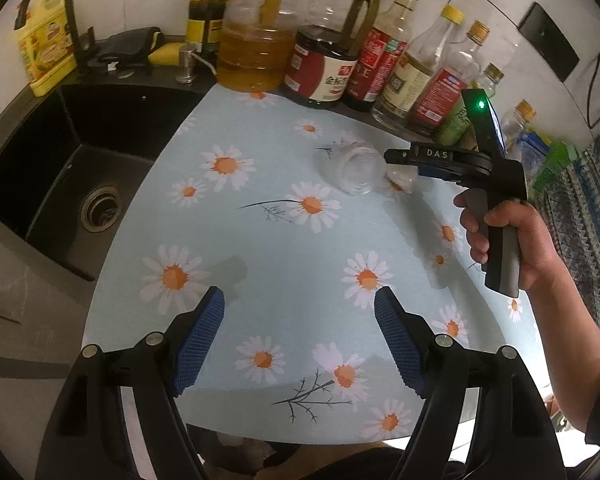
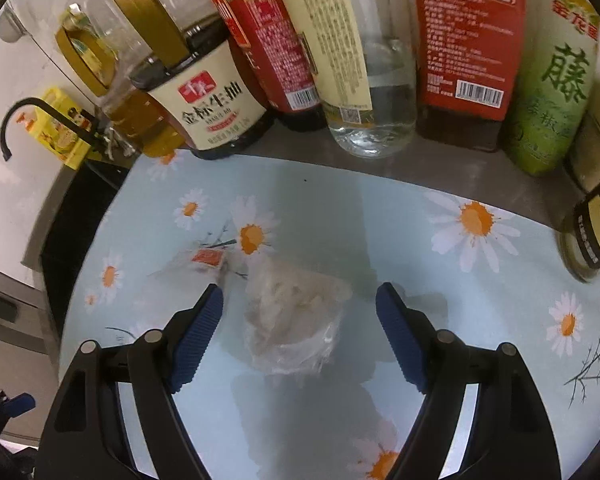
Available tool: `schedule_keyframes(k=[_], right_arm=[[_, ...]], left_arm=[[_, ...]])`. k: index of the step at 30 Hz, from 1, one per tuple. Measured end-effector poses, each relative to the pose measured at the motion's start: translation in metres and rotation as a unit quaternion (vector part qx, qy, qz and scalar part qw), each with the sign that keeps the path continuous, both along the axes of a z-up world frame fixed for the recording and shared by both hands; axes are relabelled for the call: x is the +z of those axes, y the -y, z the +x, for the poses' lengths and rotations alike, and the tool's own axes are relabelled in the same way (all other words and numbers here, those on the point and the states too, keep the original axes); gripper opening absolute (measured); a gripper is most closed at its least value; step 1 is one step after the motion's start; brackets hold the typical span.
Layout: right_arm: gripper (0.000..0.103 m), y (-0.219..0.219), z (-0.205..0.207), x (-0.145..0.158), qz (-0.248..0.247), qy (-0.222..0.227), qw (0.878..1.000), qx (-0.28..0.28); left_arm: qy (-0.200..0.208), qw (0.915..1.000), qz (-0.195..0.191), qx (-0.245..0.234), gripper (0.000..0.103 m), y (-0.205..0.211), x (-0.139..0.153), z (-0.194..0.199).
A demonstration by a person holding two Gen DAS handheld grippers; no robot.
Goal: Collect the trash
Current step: 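Reach the right gripper to the clear plastic bag of scraps and grasp it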
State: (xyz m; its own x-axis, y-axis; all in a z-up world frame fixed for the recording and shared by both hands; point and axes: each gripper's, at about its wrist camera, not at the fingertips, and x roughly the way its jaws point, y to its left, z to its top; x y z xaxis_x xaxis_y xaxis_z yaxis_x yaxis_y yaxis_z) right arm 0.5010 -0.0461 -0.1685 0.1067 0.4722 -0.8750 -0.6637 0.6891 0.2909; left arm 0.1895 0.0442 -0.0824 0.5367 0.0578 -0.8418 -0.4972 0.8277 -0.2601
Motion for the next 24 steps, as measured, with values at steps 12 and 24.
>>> schedule_keyframes(k=[12,24], right_arm=[[0.049,-0.005,-0.008,0.002,-0.008,0.015,1.000,0.022],[0.049,0.017,-0.018,0.028,0.019,0.019,0.999,0.026]], left_arm=[[0.002,0.9999,-0.007,0.013,0.075,-0.004,-0.003,0.002],[0.007,0.9999,0.001,-0.010,0.075,0.004,0.003,0.020]])
